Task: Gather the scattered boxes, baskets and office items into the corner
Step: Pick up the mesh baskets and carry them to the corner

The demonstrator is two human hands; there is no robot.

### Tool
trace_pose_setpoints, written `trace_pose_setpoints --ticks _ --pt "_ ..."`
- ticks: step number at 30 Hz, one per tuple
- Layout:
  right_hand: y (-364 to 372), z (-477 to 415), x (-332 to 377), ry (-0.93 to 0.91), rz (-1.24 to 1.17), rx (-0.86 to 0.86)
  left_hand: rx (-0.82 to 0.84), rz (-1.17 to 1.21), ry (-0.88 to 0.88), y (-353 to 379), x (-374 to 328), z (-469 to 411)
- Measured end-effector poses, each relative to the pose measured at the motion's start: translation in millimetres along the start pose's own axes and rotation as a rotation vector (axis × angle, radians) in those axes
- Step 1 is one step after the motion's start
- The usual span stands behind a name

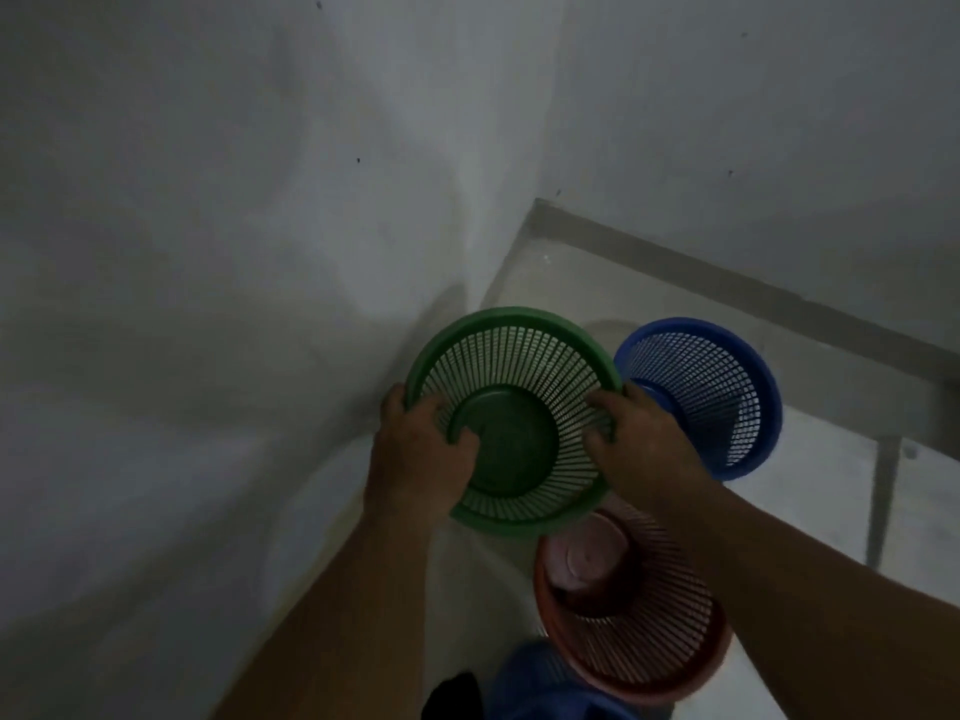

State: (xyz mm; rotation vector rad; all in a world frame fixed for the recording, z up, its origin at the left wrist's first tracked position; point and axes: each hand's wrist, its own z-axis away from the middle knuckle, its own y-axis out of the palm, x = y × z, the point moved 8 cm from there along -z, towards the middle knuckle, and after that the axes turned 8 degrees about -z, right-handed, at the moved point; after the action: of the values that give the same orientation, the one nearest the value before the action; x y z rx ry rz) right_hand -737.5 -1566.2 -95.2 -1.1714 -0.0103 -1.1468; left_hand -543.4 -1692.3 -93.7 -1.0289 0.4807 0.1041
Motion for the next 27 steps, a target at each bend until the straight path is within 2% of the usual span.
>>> trace_pose_setpoints --ticks 8,14,23,27 --pt "49.2 -55.4 -62.0 0.062 0.069 0.031 0.067 -0.056 0.036 76.5 12.8 -66.5" --pt "67.5 -75.5 -81.8 0.044 0.244 0.041 0.097 -0.056 0.036 110.3 18.7 -79.6" --pt "75.0 -71.1 -90.8 0.145 0.348 0.197 0.260 -0.107 0.092 133.8 32.4 -85.6" --pt "53.6 -42.1 -70.9 0.091 0.355 0.170 0.258 -0.178 0.178 109.9 24.0 -59.1"
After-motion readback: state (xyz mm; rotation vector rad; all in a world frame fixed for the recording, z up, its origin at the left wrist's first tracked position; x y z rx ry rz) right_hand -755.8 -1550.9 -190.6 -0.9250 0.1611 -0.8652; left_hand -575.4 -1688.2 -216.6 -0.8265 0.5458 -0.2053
